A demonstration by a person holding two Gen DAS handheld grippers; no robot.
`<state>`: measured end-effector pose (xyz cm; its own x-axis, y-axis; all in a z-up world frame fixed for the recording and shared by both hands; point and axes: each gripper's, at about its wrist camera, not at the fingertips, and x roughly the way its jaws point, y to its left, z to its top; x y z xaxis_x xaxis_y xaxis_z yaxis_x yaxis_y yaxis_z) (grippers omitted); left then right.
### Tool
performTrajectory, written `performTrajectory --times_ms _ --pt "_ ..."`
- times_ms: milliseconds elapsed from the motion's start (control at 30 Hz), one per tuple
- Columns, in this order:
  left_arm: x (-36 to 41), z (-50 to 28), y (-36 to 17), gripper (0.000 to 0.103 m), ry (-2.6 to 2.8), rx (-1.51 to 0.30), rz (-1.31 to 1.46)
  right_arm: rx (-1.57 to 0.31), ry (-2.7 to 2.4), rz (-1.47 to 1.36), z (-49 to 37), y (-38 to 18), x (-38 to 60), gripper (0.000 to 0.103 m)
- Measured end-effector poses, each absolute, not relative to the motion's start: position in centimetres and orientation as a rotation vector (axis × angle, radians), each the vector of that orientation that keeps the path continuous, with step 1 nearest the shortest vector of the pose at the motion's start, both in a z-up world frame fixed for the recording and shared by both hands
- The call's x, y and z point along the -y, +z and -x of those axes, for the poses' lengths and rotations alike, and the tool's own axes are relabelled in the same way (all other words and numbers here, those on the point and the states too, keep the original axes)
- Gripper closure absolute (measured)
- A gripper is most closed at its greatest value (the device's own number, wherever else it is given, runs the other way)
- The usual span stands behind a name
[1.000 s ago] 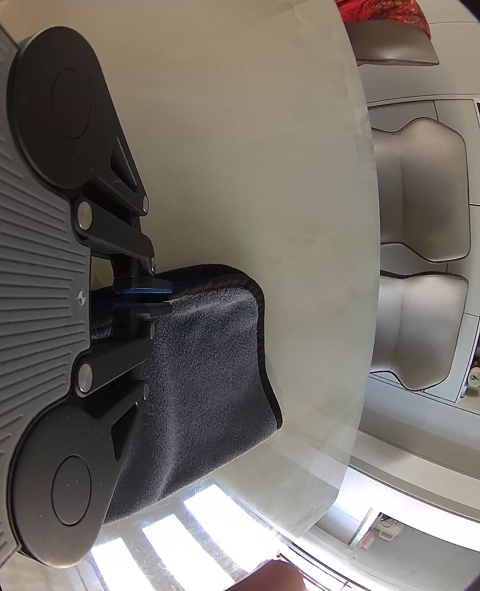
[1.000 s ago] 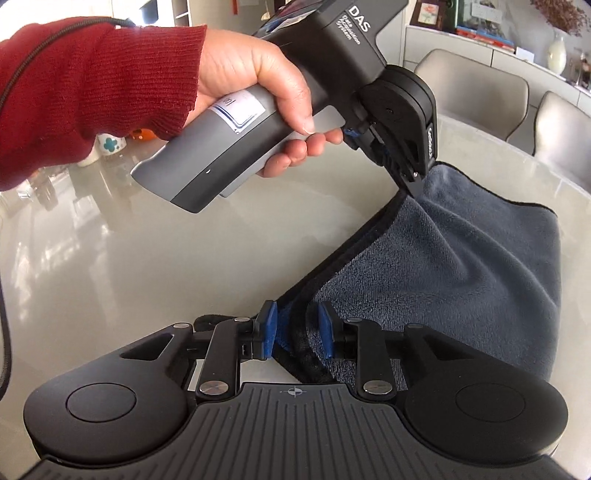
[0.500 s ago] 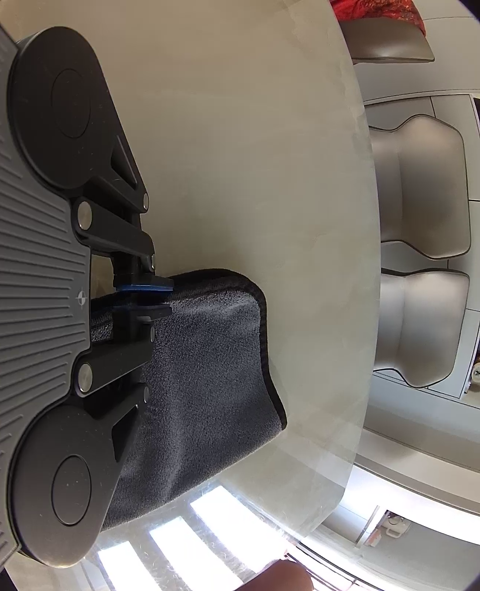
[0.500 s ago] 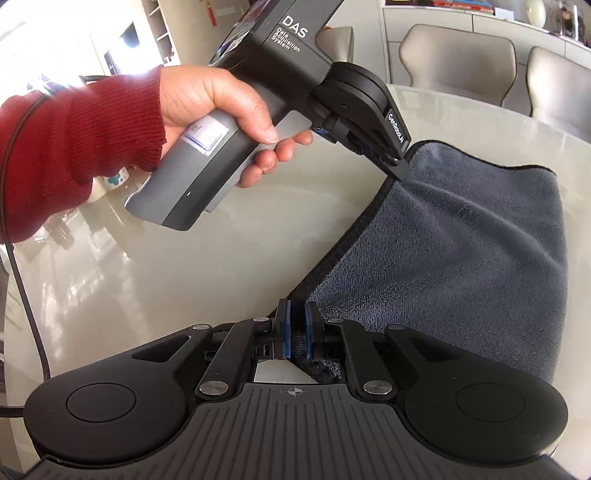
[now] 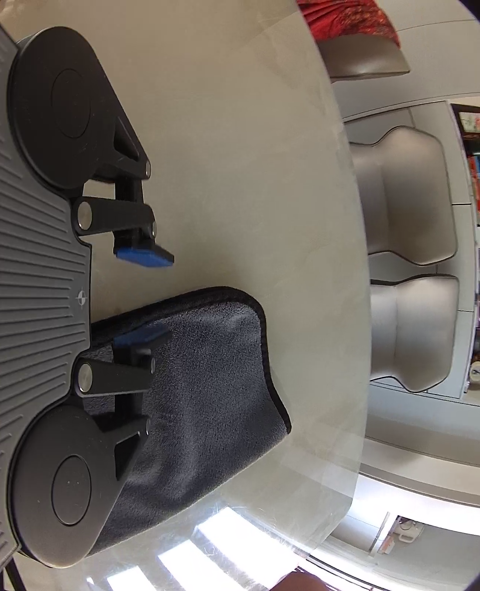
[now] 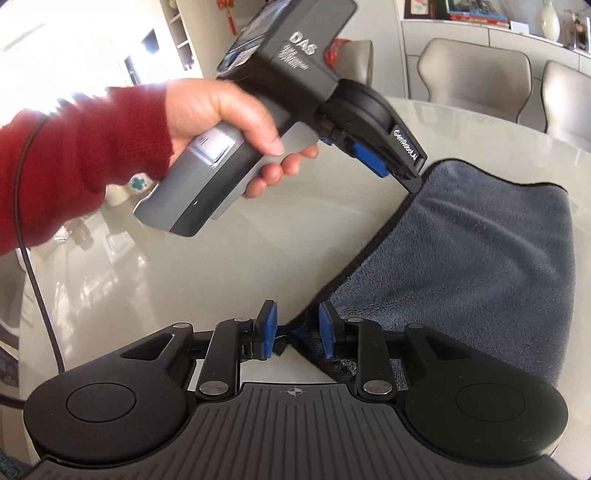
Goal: Fold towel
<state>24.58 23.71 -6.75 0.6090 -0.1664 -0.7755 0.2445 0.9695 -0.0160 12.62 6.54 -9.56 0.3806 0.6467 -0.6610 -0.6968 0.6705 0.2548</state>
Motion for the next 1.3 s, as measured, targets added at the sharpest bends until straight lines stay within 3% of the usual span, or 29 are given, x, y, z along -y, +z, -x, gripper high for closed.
performTrajectory --times_ms 167,600,867,1033,1133,1300 --pt "-23.8 -21.3 -5.0 0.051 -0.295 -0.852 -0.048 -0.809 0.803 0.034 -11.4 -9.0 -4.1 0.072" --pt "-19.3 -16.6 -9.0 0.051 -0.483 -1.007 -0.055 -0.911 0.566 0.031 -11.8 -11.3 2.0 0.069" --pt "-19.9 -14.2 -9.3 0.051 -0.47 -1.013 -0.109 -0.995 0.567 -0.017 -11.3 -11.4 3.9 0.069" --pt "-20.0 -13.3 -8.8 0.049 -0.501 -1.029 -0.079 -0.925 0.564 -0.026 -11.4 -10.2 4.0 0.069" --pt "-19.7 -12.9 -9.3 0.048 -0.495 -1.024 -0.136 -0.916 0.562 -0.038 -12.2 -10.2 4.1 0.057" --pt "-20.6 -14.4 -8.5 0.048 -0.506 -1.054 -0.078 -0.967 0.563 0.019 -13.5 -10.4 4.1 0.055"
